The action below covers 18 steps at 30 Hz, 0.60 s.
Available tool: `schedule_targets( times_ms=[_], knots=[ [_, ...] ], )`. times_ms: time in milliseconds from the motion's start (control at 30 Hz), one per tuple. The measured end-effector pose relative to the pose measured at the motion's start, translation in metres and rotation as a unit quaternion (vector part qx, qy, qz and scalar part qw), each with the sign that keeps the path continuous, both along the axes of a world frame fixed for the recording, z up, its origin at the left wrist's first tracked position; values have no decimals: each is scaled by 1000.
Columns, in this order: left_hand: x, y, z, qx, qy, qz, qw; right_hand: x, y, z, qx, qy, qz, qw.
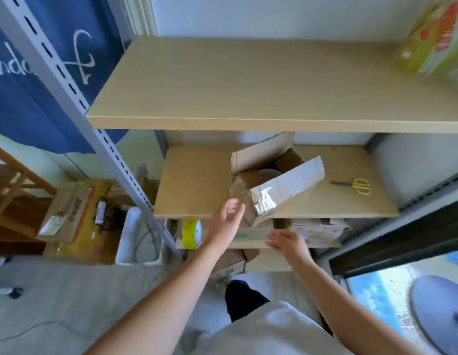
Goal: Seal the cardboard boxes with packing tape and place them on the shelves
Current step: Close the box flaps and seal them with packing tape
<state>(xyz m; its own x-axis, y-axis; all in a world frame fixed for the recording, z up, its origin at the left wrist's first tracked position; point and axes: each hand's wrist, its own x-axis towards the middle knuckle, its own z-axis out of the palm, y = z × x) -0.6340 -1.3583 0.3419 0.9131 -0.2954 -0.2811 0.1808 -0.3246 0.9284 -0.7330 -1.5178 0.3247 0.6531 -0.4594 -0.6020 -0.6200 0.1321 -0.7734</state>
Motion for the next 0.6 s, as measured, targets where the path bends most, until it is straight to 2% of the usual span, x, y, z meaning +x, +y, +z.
schedule_targets(
  times_ms=[67, 133, 233, 333, 433, 600],
  knots=[
    [-2, -22, 10, -9, 11, -21, 1000, 10, -16, 19, 151, -38, -107, 982],
    [-1, -36, 16, 12, -24, -34, 999, 23, -21, 38, 216, -59, -129, 966],
    [6, -48, 9, 48, -70, -78, 993, 41, -22, 57, 259, -45, -101, 959],
    [12, -58, 1, 57, -40, -67, 995, 54, -30, 63, 292, -22, -89, 952],
    [10, -69, 17, 60, -29, -52, 996, 69, -42, 68, 316, 16, -89, 944],
    [11, -77, 15, 37, 56, 11, 998, 84, -56, 85, 327, 85, -40, 940]
  ],
)
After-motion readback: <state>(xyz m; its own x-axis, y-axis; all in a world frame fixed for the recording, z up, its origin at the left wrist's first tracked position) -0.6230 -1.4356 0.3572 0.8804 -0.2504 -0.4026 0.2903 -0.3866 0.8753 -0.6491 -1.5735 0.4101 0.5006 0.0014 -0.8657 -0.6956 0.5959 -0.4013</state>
